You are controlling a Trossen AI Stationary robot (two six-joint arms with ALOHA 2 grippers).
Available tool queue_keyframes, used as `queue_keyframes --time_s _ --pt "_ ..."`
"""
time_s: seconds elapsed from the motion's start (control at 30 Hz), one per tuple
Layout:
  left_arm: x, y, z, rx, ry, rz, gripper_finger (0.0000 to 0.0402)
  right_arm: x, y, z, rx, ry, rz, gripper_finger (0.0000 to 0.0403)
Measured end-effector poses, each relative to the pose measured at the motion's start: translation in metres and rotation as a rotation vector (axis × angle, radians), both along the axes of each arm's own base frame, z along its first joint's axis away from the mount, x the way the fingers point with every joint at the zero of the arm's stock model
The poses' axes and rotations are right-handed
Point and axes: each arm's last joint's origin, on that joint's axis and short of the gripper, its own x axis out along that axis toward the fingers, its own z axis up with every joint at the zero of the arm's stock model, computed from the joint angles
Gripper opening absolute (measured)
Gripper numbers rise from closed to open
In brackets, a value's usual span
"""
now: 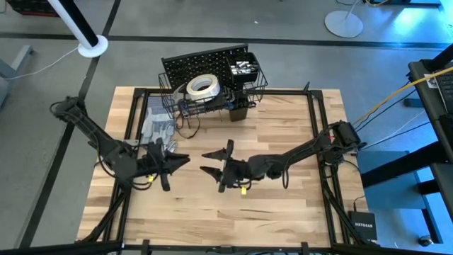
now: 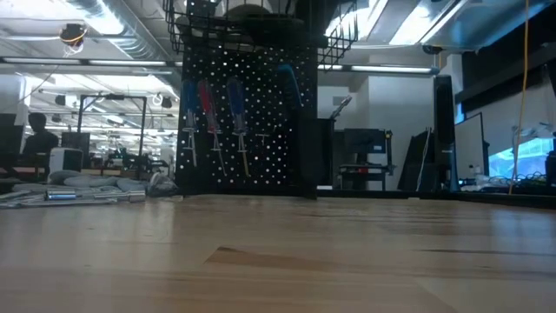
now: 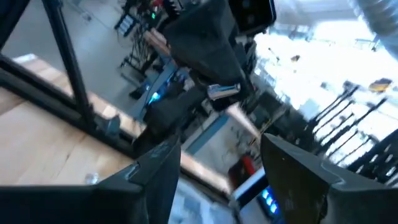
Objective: Hang tools onto peg board
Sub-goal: Put the socket into the top black bin on the pegboard
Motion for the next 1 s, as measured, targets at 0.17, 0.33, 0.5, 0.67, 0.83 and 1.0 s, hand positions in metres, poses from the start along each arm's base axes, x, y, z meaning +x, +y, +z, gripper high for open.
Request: queue_keyframes --time_s 0.17,0.33,0.5,0.67,0.83,1.0 --pt "0.012 0.008 0.010 0.021 -0.074 -0.032 0.0026 0.005 0.000 0.016 -0.069 -0.062 0.003 0.0225" --pt "0.024 0.018 0.013 0.002 -0.116 -0.074 0.0023 0.017 0.001 0.027 -0.158 -0.073 -0.081 0.0225" --pt "0.027 0.021 0.013 -0.012 -0.131 -0.082 0.0029 0.018 0.000 0.032 -0.216 -0.083 -0.097 0.0225" --pt "0.028 0.020 0.013 -0.015 -0.134 -0.106 0.0026 0.020 -0.004 0.033 -0.257 -0.087 -0.111 0.0225" --pt "0.028 0.021 0.013 -0.019 -0.135 -0.110 0.0029 0.022 -0.010 0.037 -0.262 -0.097 -0.117 0.0222" --pt "0.028 0.021 0.014 -0.021 -0.137 -0.108 0.0027 0.025 -0.009 0.042 -0.289 -0.083 -0.095 0.0183"
